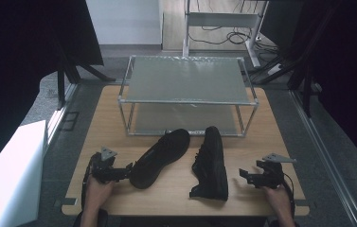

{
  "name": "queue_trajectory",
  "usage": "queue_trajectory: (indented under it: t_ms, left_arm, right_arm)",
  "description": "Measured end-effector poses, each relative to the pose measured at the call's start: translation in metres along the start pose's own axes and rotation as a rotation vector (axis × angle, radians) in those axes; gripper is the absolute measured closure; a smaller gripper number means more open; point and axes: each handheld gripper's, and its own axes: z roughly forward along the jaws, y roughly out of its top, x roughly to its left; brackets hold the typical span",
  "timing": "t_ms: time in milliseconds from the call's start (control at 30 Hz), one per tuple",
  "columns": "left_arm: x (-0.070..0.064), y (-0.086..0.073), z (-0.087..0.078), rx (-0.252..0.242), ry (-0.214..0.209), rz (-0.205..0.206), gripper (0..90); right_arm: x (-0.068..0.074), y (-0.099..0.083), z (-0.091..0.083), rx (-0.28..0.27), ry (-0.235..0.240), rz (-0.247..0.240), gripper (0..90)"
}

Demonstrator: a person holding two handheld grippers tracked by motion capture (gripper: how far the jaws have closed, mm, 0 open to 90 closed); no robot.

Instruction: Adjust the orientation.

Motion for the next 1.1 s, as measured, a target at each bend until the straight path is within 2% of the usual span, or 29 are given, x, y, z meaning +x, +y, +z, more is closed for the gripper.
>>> queue_trajectory:
  t_ms: [100,433,700,967,1100]
  left_arm:
    - [-0.008,0.000,0.000,0.009,-0.026,0.020,0.1]
    - [-0.030,0.003,0.000,0.027,-0.061,0.089,0.0]
    - [-0.043,0.004,0.000,0.026,-0.089,0.117,0.0]
    - [-0.058,0.006,0.003,0.029,-0.112,0.169,0.0]
    - [-0.064,0.007,0.005,0.022,-0.120,0.178,0.0]
  right_arm:
    - [0.000,0.000,0.000,0.002,0.001,0.001,8.3]
    - [-0.001,0.000,0.000,0.002,0.003,0.003,8.4]
    - [-0.001,0.000,0.000,0.003,0.005,0.003,8.4]
    - [0.000,0.001,0.001,0.002,0.005,-0.003,8.5]
    - [0.000,0.001,0.001,0.004,0.005,-0.004,8.6]
